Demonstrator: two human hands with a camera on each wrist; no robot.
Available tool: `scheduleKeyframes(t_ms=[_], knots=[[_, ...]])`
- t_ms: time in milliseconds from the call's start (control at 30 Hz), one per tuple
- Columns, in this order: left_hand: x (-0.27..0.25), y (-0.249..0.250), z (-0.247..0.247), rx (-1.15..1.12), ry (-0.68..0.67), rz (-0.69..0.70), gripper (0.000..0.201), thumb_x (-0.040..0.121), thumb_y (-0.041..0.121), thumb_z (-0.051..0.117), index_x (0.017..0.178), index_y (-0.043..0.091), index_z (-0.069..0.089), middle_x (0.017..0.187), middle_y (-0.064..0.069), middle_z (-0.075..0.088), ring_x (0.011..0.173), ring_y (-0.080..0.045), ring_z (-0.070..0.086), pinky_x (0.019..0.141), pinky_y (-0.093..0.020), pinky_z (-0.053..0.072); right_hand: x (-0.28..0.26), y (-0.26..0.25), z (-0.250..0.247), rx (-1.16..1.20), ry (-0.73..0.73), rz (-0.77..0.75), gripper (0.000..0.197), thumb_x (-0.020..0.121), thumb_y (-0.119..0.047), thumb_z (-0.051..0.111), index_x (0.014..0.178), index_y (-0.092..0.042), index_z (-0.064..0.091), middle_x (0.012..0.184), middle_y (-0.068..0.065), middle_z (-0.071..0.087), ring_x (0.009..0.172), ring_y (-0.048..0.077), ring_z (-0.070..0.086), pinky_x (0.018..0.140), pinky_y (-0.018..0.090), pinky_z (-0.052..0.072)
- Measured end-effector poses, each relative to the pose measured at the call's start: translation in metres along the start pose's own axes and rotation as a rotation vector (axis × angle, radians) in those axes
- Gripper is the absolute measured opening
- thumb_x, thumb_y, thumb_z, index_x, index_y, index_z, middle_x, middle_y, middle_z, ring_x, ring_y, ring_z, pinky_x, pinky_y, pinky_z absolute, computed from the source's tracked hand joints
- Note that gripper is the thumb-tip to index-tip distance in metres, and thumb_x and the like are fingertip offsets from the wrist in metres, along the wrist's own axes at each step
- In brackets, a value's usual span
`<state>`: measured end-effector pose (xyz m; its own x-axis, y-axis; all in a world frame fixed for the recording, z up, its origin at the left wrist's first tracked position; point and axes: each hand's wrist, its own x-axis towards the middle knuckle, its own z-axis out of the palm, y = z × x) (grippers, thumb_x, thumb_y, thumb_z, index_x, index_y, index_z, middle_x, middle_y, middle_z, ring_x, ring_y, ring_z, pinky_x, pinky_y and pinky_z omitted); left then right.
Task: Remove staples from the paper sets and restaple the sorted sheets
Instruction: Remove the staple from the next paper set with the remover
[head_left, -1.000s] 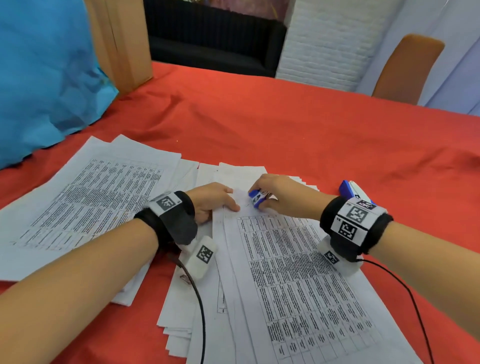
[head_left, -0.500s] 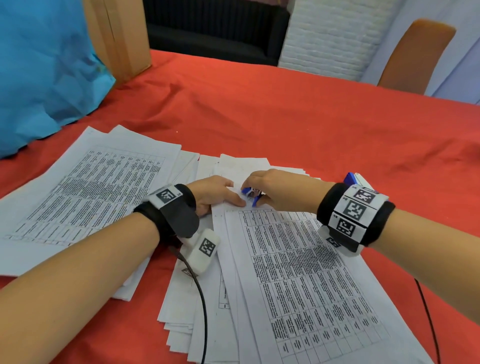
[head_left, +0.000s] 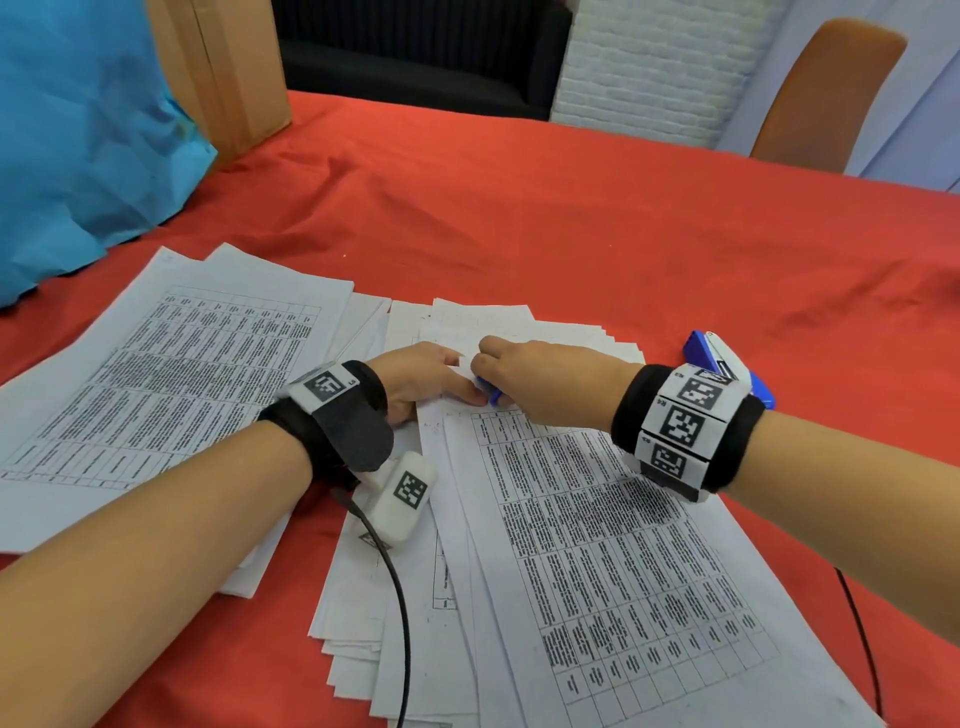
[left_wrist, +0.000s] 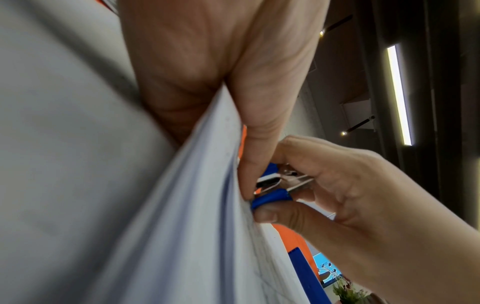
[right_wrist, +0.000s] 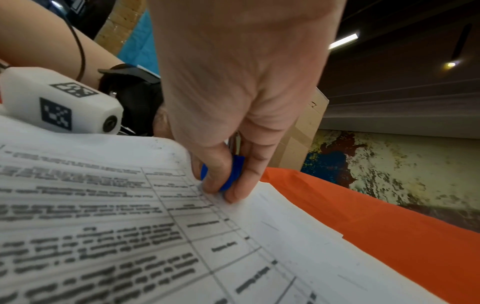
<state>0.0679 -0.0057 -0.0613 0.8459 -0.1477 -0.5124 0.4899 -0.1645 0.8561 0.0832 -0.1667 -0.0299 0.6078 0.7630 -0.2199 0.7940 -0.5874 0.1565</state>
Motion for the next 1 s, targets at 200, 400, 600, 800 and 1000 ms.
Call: scheduleKeyframes(t_ms=[200, 400, 600, 800, 1000], knots=[[-0.002, 0.001, 0.001, 0.047, -0.017, 0.032, 0.039, 0.077, -0.002, 0.072, 0.112, 0.009, 0.06, 0.109, -0.019, 0.068, 0.096, -0.036, 0.068, 0.084, -0.049, 0.055, 0.0, 0.018, 0.006, 0.453, 0.036, 0.114, 0.031, 0.089, -0.015, 0.062, 0.119, -0.013, 0.055, 0.112, 0.002, 0.053, 0.096, 0.022, 0.054, 0.082, 0.031, 0.046], [0.002, -0.002, -0.001, 0.071, -0.049, 0.089, 0.042, 0.076, -0.004, 0.073, 0.115, 0.007, 0.062, 0.111, -0.016, 0.068, 0.096, -0.035, 0.068, 0.083, -0.05, 0.056, -0.011, 0.032, 0.019, 1.034, 0.074, 0.209, 0.018, 0.093, -0.007, 0.058, 0.11, -0.01, 0.057, 0.089, 0.004, 0.07, 0.074, 0.011, 0.07, 0.08, 0.028, 0.057], [0.003, 0.0, 0.0, 0.102, -0.052, 0.152, 0.043, 0.077, -0.008, 0.07, 0.112, 0.015, 0.062, 0.102, -0.003, 0.063, 0.089, -0.025, 0.066, 0.077, -0.037, 0.059, -0.014, 0.034, 0.026, 1.612, 0.042, 0.207, 0.014, 0.094, 0.006, 0.049, 0.106, 0.001, 0.053, 0.089, 0.019, 0.061, 0.074, 0.017, 0.068, 0.072, 0.023, 0.058], [-0.002, 0.007, -0.005, 0.38, -0.102, 0.166, 0.056, 0.065, 0.012, 0.079, 0.115, 0.03, 0.062, 0.124, -0.01, 0.06, 0.117, -0.027, 0.057, 0.1, -0.048, 0.046, -0.028, 0.043, 0.028, 1.968, 0.135, 0.229, 0.013, 0.095, -0.003, 0.05, 0.107, -0.006, 0.055, 0.094, 0.011, 0.06, 0.082, 0.025, 0.065, 0.085, 0.044, 0.056], [-0.012, 0.031, -0.006, 0.695, -0.034, 0.217, 0.054, 0.079, 0.006, 0.073, 0.127, 0.023, 0.056, 0.12, -0.004, 0.054, 0.116, -0.017, 0.048, 0.099, -0.03, 0.042, -0.047, 0.049, 0.011, 1.704, 0.211, 0.181, 0.015, 0.095, -0.003, 0.052, 0.109, -0.006, 0.056, 0.097, 0.009, 0.056, 0.078, 0.018, 0.062, 0.083, 0.038, 0.057]])
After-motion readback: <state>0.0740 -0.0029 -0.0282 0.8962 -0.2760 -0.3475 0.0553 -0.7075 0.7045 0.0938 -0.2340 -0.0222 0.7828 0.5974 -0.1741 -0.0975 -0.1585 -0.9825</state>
